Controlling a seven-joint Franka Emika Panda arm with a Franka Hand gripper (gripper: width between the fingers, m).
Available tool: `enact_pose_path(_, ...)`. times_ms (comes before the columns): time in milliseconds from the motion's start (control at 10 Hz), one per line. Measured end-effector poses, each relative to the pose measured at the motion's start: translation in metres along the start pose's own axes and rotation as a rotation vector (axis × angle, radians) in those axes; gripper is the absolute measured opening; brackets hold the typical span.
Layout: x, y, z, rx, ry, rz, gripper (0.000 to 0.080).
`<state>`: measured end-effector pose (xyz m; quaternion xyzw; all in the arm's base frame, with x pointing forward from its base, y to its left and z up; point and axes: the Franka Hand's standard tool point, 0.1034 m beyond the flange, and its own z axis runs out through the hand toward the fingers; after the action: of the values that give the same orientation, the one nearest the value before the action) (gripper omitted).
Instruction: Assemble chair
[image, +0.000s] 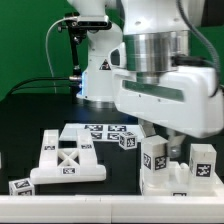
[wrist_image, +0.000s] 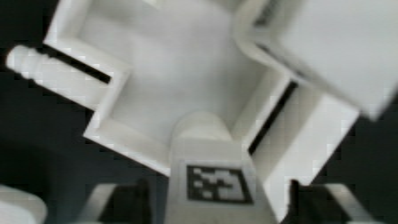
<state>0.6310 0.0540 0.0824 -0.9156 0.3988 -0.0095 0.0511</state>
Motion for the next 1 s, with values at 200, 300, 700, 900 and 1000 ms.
enact_pose_path(200,0.0015,0.0016,-0.0005,-0.007,0.004,-0.305,0.0625)
enact_pose_path(300,0.0019,0.0021,0.0,-0.008,0.004,-0.376,0.0625)
enact_pose_path(700,0.011,0.0107,0.001,-0.024,0.004,-0.843,0.0648)
enact_pose_path(900,0.0099,0.0098,0.0013,-0.023,0.004,-0.807,0.0502)
enact_pose_path(1000,0.0101,0.0101,0.0014,-0.022,0.004,-0.78,0.0352)
